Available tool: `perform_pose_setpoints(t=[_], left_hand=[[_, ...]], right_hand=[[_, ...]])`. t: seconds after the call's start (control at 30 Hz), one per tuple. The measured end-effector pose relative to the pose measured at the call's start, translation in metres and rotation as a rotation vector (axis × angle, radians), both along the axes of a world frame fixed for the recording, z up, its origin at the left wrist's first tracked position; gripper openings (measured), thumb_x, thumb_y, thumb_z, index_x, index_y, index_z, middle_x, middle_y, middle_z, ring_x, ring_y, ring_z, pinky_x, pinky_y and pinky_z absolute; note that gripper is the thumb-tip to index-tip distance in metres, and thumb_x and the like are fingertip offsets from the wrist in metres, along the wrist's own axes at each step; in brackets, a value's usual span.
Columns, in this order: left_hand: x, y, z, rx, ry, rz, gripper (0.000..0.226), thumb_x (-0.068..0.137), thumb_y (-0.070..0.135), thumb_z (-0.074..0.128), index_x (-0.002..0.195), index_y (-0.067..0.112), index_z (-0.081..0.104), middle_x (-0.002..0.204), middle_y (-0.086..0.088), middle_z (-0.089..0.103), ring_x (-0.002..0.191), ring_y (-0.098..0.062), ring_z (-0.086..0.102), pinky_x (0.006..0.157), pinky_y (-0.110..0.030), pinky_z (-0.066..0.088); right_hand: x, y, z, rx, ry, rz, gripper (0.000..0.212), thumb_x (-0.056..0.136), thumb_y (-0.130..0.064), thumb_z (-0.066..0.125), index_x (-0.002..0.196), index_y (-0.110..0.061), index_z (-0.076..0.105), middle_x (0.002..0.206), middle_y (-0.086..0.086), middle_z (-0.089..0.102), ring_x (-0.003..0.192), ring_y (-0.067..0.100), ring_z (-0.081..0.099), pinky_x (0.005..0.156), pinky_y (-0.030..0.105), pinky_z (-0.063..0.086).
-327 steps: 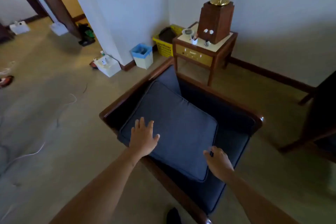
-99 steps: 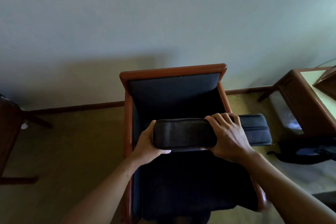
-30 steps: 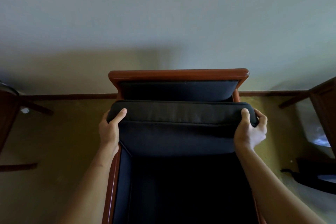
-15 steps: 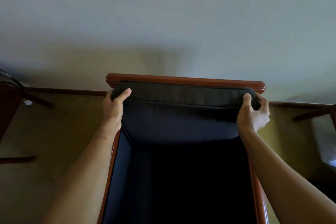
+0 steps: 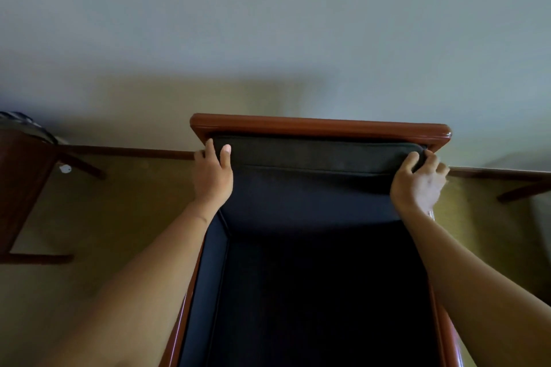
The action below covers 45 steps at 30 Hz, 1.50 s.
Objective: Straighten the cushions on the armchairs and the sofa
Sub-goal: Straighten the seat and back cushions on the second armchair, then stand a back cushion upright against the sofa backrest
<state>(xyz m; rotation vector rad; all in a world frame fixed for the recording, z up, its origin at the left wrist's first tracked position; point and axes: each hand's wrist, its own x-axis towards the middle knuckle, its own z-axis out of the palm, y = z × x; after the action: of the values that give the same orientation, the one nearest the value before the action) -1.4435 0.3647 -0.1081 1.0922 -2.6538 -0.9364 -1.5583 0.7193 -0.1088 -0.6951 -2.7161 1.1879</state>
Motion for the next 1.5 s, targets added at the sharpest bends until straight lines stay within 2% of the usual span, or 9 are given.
perform_pose_setpoints(t=[0.07,0.13,0.27,0.4,0.53,0.77,0.97,1.27,1.5], left_hand=[[0.004,0.014,0.013,-0.185,-0.123,-0.170,0.063,0.114,0.053,0.027,0.167,0.018,0.034,0.170,-0.023,0.031,0.158,-0.045,0.029,0.126,-0.062,0.027],[0.012,0.040,0.029,-0.252,-0.202,-0.360,0.065,0.114,0.054,0.023,0.170,0.022,0.026,0.178,-0.020,0.012,0.165,-0.042,0.002,0.131,-0.064,0.005],[0.041,0.103,0.069,-0.349,-0.186,-0.667,0.067,0.113,0.054,0.025,0.172,0.023,0.017,0.180,-0.017,-0.001,0.165,-0.040,-0.014,0.131,-0.063,-0.005],[0.080,0.165,0.113,-0.361,-0.101,-0.901,0.066,0.114,0.052,0.030,0.172,0.024,0.014,0.180,-0.015,-0.002,0.165,-0.037,-0.014,0.132,-0.060,-0.005],[0.117,0.237,0.153,-0.391,-0.024,-1.123,0.066,0.114,0.051,0.032,0.172,0.025,0.014,0.181,-0.013,-0.002,0.165,-0.036,-0.012,0.132,-0.059,-0.003],[0.195,0.404,0.195,-0.434,0.119,-1.522,0.069,0.110,0.054,0.034,0.171,0.024,0.023,0.180,-0.016,0.008,0.166,-0.039,0.001,0.132,-0.063,0.007],[0.291,0.563,0.212,-0.459,0.196,-1.811,0.067,0.111,0.051,0.037,0.171,0.027,0.019,0.181,-0.012,0.004,0.167,-0.035,-0.002,0.133,-0.060,0.004],[0.428,0.790,0.207,-0.492,0.221,-2.042,0.068,0.111,0.052,0.038,0.171,0.026,0.018,0.181,-0.012,0.002,0.167,-0.035,-0.003,0.132,-0.057,0.000],[0.472,0.923,0.202,-0.493,0.184,-2.108,0.068,0.112,0.051,0.039,0.171,0.024,0.021,0.180,-0.014,0.006,0.167,-0.035,0.000,0.133,-0.058,0.005]], right_hand=[[0.013,0.005,0.011,0.131,-0.069,0.144,0.058,0.105,-0.045,0.036,0.154,-0.015,0.038,0.159,0.017,0.035,0.146,0.039,0.030,0.118,0.050,0.023],[0.033,0.010,0.023,0.252,-0.103,0.302,0.063,0.105,-0.051,0.034,0.159,-0.019,0.030,0.169,0.012,0.020,0.155,0.032,0.014,0.124,0.051,0.010],[0.090,0.036,0.064,0.328,-0.124,0.431,0.067,0.105,-0.057,0.028,0.162,-0.024,0.023,0.172,0.008,0.007,0.158,0.027,-0.002,0.127,0.049,0.000],[0.172,0.081,0.108,0.357,-0.100,0.384,0.062,0.104,-0.057,0.029,0.159,-0.029,0.028,0.172,0.007,0.011,0.158,0.028,0.001,0.127,0.051,0.004],[0.266,0.137,0.146,0.370,-0.144,0.270,0.065,0.104,-0.059,0.032,0.161,-0.029,0.025,0.172,0.004,0.005,0.158,0.026,-0.005,0.127,0.049,-0.001],[0.435,0.246,0.184,0.385,-0.117,-0.137,0.066,0.101,-0.060,0.038,0.160,-0.029,0.030,0.172,0.004,0.013,0.159,0.023,0.000,0.127,0.047,0.004],[0.570,0.354,0.193,0.423,-0.151,-0.401,0.066,0.102,-0.057,0.039,0.160,-0.026,0.031,0.171,0.006,0.016,0.158,0.026,0.003,0.127,0.047,0.005],[0.738,0.526,0.177,0.391,-0.262,-0.571,0.066,0.103,-0.056,0.038,0.161,-0.026,0.028,0.172,0.007,0.010,0.159,0.024,-0.002,0.127,0.047,0.001],[0.793,0.639,0.170,0.342,-0.307,-0.648,0.066,0.104,-0.054,0.036,0.161,-0.023,0.026,0.171,0.009,0.010,0.158,0.026,-0.001,0.127,0.047,0.002]])
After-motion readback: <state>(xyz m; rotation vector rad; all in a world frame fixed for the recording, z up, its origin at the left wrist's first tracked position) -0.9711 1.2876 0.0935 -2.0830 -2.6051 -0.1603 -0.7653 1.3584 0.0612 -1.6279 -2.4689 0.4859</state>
